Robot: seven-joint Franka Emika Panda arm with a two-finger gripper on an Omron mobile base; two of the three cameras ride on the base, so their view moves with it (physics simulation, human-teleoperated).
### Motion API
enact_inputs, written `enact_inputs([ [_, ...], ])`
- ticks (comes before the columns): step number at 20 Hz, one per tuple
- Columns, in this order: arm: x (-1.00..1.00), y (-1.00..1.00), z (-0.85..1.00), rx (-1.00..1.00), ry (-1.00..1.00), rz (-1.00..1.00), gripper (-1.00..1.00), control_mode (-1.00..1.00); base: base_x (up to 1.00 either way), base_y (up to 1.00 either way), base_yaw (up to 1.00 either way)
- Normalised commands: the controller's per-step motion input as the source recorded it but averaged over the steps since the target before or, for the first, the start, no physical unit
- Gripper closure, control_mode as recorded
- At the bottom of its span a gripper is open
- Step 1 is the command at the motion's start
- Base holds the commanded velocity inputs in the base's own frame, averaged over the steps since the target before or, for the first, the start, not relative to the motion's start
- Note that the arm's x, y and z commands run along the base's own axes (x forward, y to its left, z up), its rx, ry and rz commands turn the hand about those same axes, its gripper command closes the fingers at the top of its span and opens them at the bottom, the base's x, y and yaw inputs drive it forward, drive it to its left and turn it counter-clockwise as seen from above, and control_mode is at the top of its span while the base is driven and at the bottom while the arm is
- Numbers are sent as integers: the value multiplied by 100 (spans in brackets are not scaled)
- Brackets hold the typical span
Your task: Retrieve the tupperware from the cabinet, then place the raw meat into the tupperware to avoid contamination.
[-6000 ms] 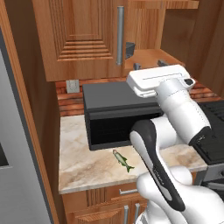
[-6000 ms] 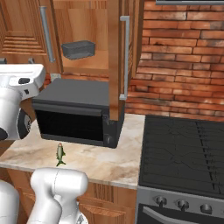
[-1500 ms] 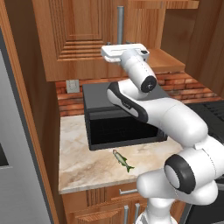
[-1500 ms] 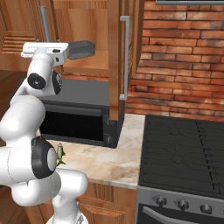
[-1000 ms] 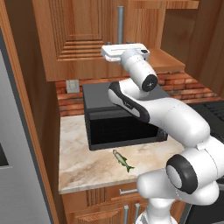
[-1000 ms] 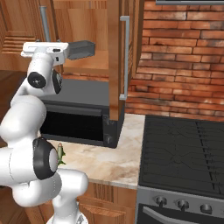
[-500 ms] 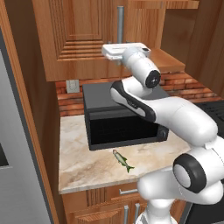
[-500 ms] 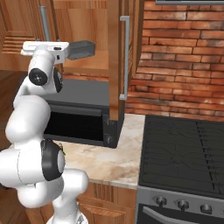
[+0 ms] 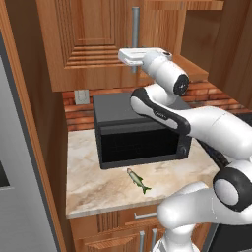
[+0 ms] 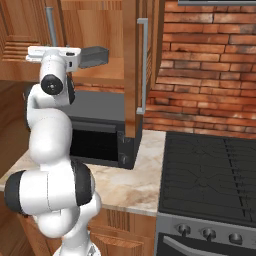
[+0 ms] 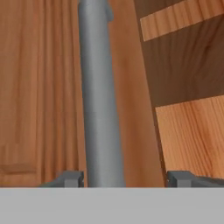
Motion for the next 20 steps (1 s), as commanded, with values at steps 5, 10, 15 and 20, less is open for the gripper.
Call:
enact_inputs([
  [5,3,0,-3,0,0,6,100,-100,0,0,0],
  [10,0,27,-10,0,-1,-2,100,-100,0,0,0],
  [15,0,57,-18,-2,-4,-8,100,-100,0,0,0],
  [20,0,72,-18,-4,-5,-12,100,-100,0,0,0],
])
